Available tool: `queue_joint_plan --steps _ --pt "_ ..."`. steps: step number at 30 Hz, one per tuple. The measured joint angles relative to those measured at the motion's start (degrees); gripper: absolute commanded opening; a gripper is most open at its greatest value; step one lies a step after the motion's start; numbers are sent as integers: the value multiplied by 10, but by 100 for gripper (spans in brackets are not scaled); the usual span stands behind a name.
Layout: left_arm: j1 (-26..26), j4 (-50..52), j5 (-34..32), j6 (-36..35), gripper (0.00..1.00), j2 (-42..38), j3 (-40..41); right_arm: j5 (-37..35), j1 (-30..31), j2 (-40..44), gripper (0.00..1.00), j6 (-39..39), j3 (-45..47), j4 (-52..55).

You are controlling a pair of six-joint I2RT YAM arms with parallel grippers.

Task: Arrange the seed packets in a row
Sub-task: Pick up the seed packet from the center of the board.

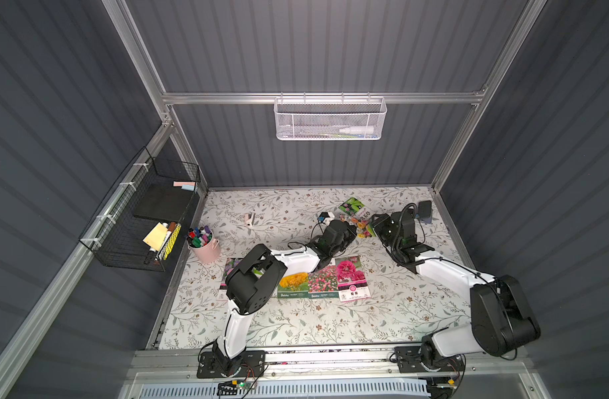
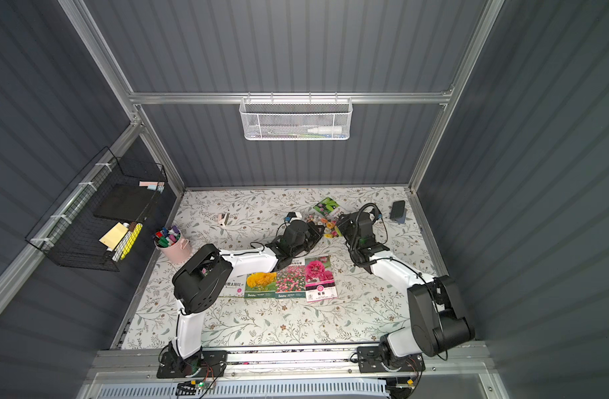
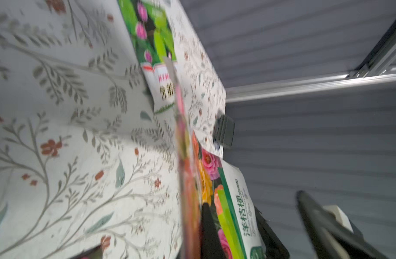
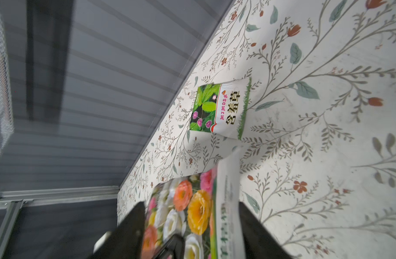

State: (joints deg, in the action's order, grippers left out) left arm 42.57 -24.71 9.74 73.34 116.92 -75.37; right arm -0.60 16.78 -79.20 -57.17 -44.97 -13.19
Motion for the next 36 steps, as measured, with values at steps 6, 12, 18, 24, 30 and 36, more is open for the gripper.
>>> queue_joint_plan --steps 6,12,18,24,30,36 --pt "-70 67 276 -38 0 -15 -48 189 -135 88 78 87 -5 110" --pt "-57 61 438 -47 0 -21 -45 382 -161 72 77 134 -9 180" --pt "-49 -19 509 29 0 16 -54 514 -167 36 59 77 53 106" --pt "-53 -9 545 28 4 19 -55 582 -172 50 7 23 90 31" --pt "-56 141 557 -79 99 14 -54 572 -183 114 0 59 87 90" --pt "-66 379 543 -226 99 -26 -52 404 -187 143 0 187 29 279"
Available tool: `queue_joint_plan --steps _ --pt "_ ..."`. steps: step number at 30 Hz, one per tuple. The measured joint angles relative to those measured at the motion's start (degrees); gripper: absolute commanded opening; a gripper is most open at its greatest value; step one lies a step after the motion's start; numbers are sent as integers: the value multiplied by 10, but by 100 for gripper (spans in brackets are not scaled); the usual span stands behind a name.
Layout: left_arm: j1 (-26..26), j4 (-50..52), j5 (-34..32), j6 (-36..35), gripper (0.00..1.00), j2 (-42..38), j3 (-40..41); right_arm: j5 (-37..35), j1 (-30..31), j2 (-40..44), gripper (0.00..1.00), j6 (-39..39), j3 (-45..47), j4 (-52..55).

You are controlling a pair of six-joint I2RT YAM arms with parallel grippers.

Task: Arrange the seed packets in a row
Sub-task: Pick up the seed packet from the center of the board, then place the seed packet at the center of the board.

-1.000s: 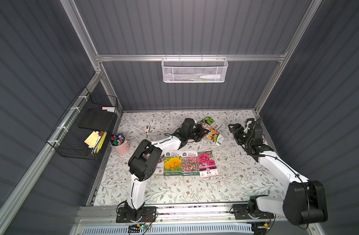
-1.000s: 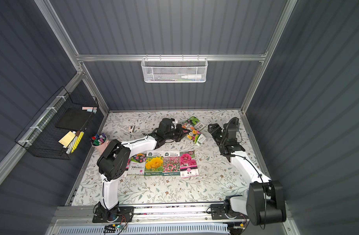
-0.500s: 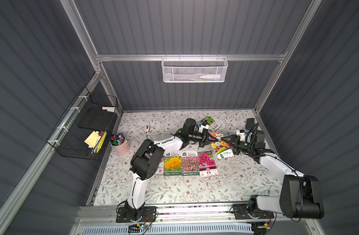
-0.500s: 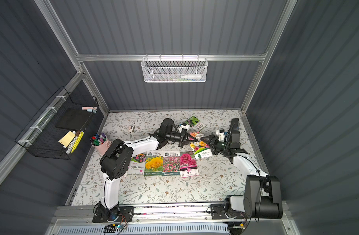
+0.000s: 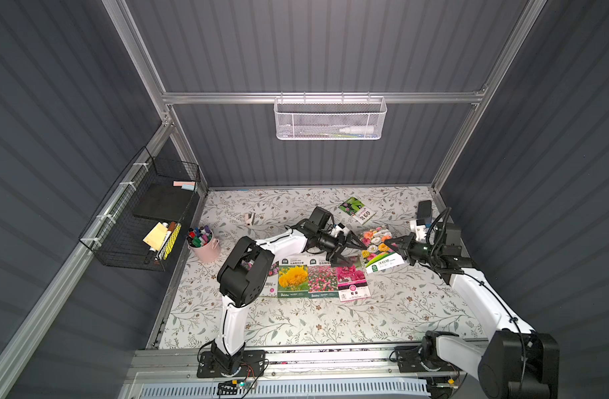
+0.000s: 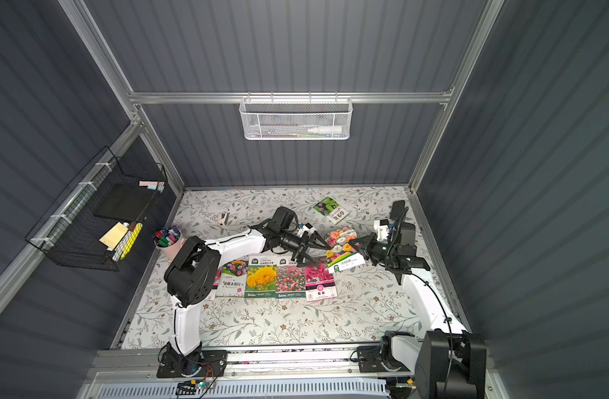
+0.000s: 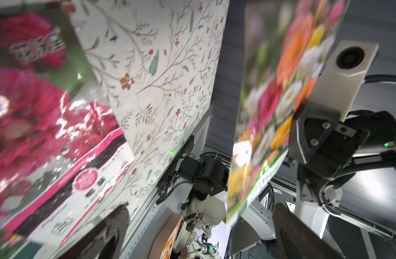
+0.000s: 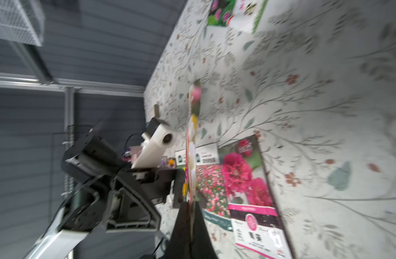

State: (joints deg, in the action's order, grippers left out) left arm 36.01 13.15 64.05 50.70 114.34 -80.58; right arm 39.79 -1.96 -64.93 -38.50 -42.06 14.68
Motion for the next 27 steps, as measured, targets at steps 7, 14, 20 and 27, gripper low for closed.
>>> queue_joint_plan --steps 7,14,20,27 --pt "-14 127 -25 -99 99 -94 42 -110 -3 -83 0 95 -2 81" --pt "-15 168 -31 -136 100 -113 67 -149 -1 -131 0 122 -2 86" --pt "-15 181 -37 -149 100 -117 80 -186 37 -161 0 117 -2 81" --pt "-15 189 -37 -156 99 -126 82 -241 83 -191 0 98 -2 57"
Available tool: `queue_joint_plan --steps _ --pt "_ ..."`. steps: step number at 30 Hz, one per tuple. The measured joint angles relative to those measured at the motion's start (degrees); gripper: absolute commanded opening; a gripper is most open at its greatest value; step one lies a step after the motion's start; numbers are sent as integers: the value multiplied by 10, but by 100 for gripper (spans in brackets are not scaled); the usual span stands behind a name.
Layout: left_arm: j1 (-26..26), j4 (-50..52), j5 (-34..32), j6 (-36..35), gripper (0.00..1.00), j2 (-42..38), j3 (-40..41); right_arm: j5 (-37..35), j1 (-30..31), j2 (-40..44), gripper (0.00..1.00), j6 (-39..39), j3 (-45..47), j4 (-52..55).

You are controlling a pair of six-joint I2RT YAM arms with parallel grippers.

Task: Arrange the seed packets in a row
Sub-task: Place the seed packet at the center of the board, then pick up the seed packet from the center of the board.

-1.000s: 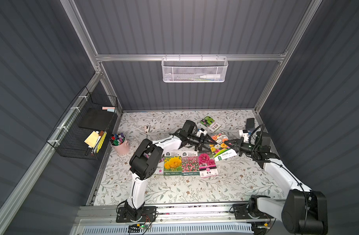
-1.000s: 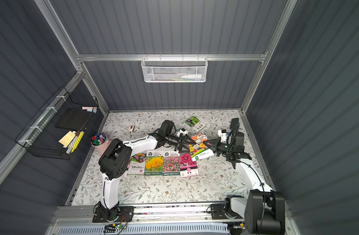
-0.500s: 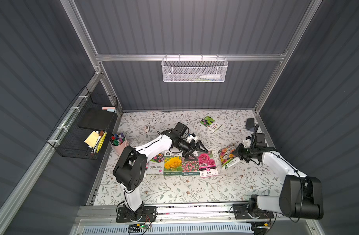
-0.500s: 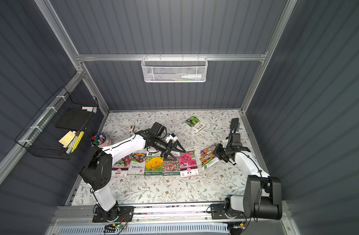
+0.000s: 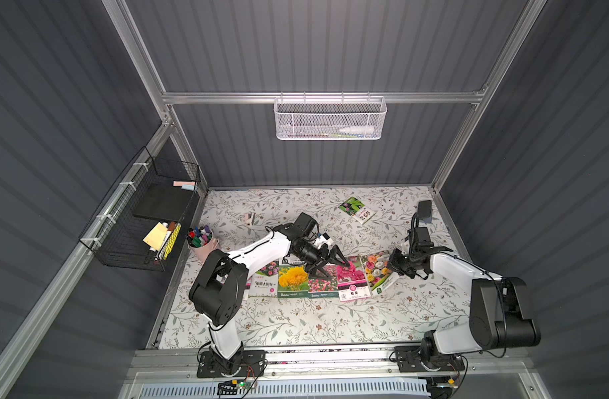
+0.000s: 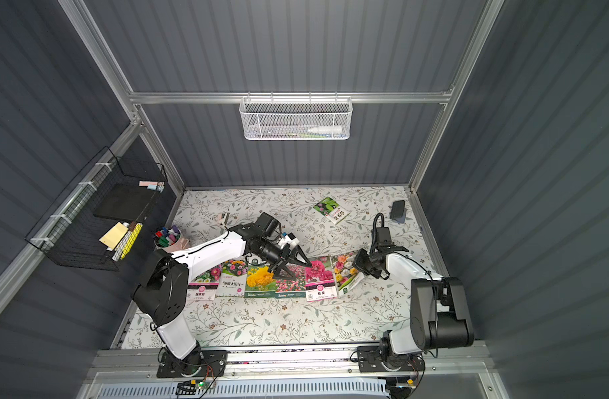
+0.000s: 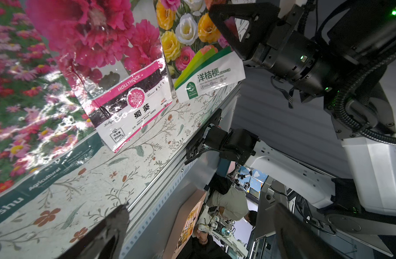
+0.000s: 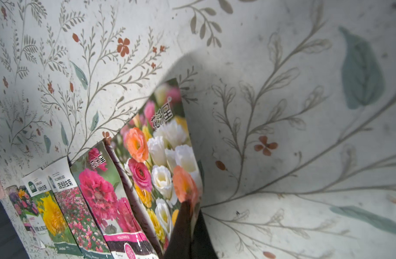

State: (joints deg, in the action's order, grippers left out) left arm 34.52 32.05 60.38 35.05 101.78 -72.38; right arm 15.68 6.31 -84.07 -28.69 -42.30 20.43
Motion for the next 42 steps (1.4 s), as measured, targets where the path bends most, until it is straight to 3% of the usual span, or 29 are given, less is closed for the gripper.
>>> queue_joint_plan --steps 1,2,6,16,21,25,35,42 --pt "0 2 0 -2 99 -3 0 -5 1 -1 0 -3 0 -2" --pt "0 4 0 -4 99 -5 0 -9 1 -2 6 -4 0 -3" --pt "0 17 -2 -20 100 -14 0 -24 2 -5 50 -12 0 -7" --pt "0 41 -7 -34 99 -16 0 -83 6 39 83 -27 1 33" --pt "0 85 -39 -47 99 5 -45 -106 5 46 94 -30 -25 59" --pt "0 89 -87 -46 99 52 -110 -96 5 -15 99 -34 -97 61" --pt "-9 106 -229 -68 99 283 -386 -45 1 -281 99 -45 -410 60" --pt "-21 47 -329 -90 99 366 -449 7 -20 -444 99 -46 -656 91"
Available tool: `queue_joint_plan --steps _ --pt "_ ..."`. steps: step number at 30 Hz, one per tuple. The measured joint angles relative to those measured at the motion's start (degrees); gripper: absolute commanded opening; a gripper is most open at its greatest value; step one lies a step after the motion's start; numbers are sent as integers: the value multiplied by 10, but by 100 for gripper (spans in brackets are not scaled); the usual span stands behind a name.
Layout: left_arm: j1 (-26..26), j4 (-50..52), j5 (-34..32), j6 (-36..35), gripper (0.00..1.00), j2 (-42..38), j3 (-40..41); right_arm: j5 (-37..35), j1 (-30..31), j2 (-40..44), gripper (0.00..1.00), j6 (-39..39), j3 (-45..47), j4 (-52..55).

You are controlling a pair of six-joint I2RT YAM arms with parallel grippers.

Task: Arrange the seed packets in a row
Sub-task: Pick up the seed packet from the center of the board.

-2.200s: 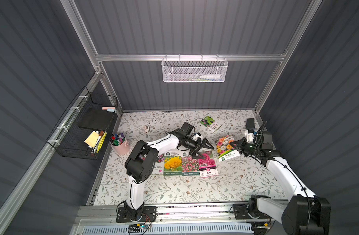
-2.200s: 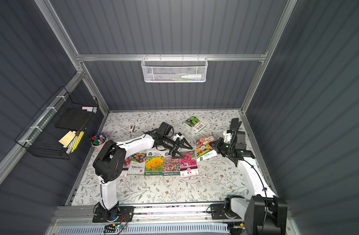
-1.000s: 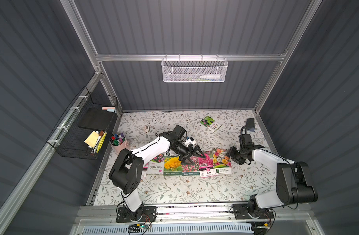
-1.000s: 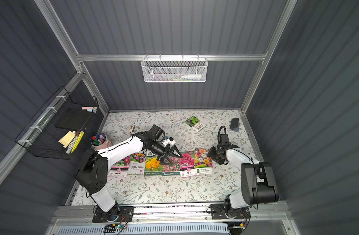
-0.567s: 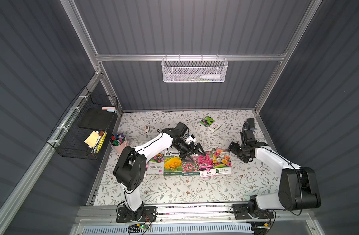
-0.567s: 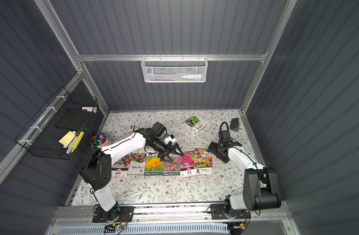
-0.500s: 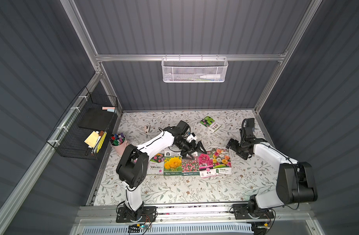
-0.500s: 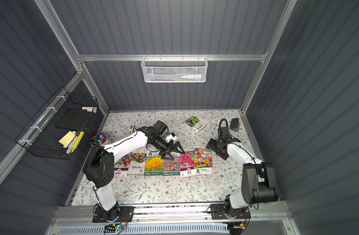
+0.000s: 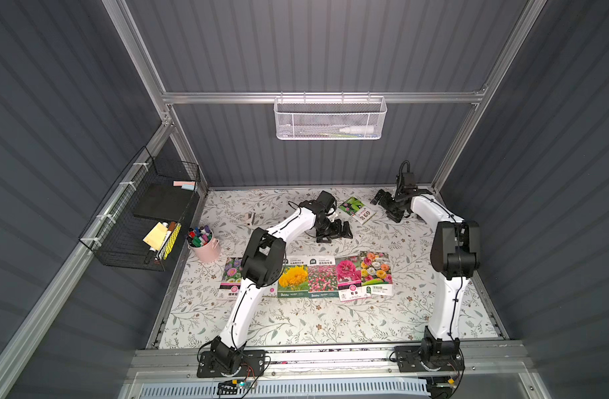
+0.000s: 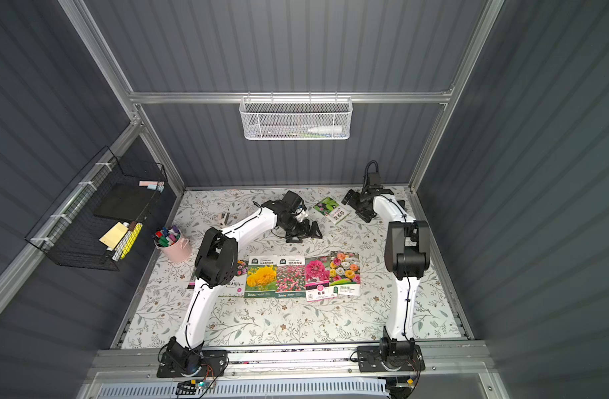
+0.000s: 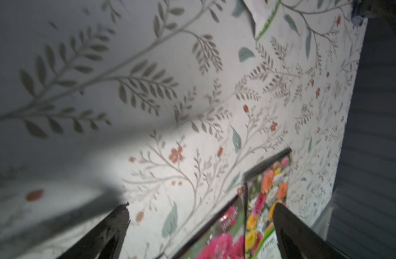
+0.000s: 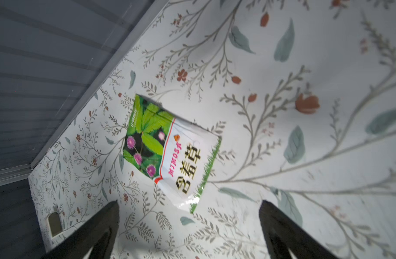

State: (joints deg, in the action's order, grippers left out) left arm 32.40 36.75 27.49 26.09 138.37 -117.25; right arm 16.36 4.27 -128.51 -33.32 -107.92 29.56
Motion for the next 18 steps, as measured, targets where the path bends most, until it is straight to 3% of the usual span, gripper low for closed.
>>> queue_joint_plan --steps 5,9,14,18 --pt "-3 -121 -83 -16 99 22 -4 52 -5 -97 99 -6 -122 37" --pt "-7 -193 -118 -20 99 80 -67 101 -2 -144 99 -24 -162 56" --pt "-10 -263 -136 46 99 151 -151 138 4 -174 99 -40 -206 79" --pt "-12 -343 -158 121 99 171 -148 148 11 -199 99 -42 -253 101"
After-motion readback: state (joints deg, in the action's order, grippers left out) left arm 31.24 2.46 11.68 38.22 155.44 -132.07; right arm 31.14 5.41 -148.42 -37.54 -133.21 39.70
